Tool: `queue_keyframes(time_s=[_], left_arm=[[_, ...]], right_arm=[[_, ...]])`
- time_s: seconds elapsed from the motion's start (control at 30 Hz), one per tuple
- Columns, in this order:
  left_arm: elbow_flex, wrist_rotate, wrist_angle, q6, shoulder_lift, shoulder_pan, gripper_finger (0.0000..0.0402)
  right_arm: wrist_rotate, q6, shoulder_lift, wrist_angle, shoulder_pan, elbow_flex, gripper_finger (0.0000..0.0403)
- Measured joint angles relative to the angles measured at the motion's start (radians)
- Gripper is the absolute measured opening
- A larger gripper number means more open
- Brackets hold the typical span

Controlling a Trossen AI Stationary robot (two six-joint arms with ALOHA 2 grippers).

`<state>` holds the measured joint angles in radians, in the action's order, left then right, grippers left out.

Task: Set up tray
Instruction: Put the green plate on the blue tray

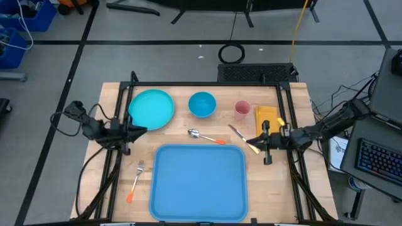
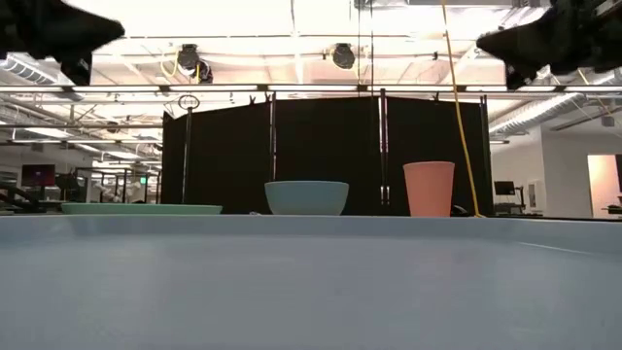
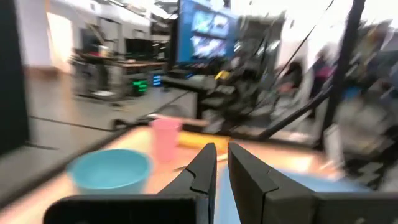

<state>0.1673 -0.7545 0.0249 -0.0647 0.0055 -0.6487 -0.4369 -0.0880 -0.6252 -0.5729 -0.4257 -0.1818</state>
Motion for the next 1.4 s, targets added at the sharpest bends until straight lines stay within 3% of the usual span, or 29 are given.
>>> queue_keyframes(time_s=[0.3,0.43,0.57,0.7,0.83,0.9,0.97,1.2,1.4], left_arm=[[0.0,0.135,0.034,-0.051,0.001,0.0,0.0047],[0.0,0.114,0.076,-0.051,0.001,0.0,0.0047],[0.0,0.024,0.084,-0.06,0.001,0.0,0.0047],[0.0,-0.033,0.09,-0.076,0.034,0.0,0.0047],[0.001,-0.241,0.168,-0.071,0.076,0.004,0.0047],[0.0,-0.343,0.121,-0.111,0.101,0.009,0.0047],[0.0,-0.378,0.08,-0.143,0.134,0.02,0.0047],[0.001,-0.334,0.038,-0.314,0.315,0.106,0.0047],[0.082,-0.133,-0.133,-0.537,0.554,0.267,0.0047]], right_arm=[[0.263,-0.071,-0.36,0.01,0.195,-0.15,0.0],[0.281,-0.09,-0.494,-0.057,0.263,-0.184,0.0],[0.286,-0.097,-0.539,-0.182,0.295,-0.175,0.0],[0.284,-0.087,-0.523,-0.19,0.302,-0.164,0.0],[0.283,-0.042,-0.501,-0.187,0.301,-0.15,0.0],[0.283,-0.023,-0.496,-0.184,0.3,-0.136,0.0],[0.283,-0.01,-0.489,-0.186,0.3,-0.126,0.0],[0.282,-0.003,-0.489,-0.193,0.3,-0.118,0.0],[0.282,-0.007,-0.489,-0.213,0.3,-0.118,0.0]])
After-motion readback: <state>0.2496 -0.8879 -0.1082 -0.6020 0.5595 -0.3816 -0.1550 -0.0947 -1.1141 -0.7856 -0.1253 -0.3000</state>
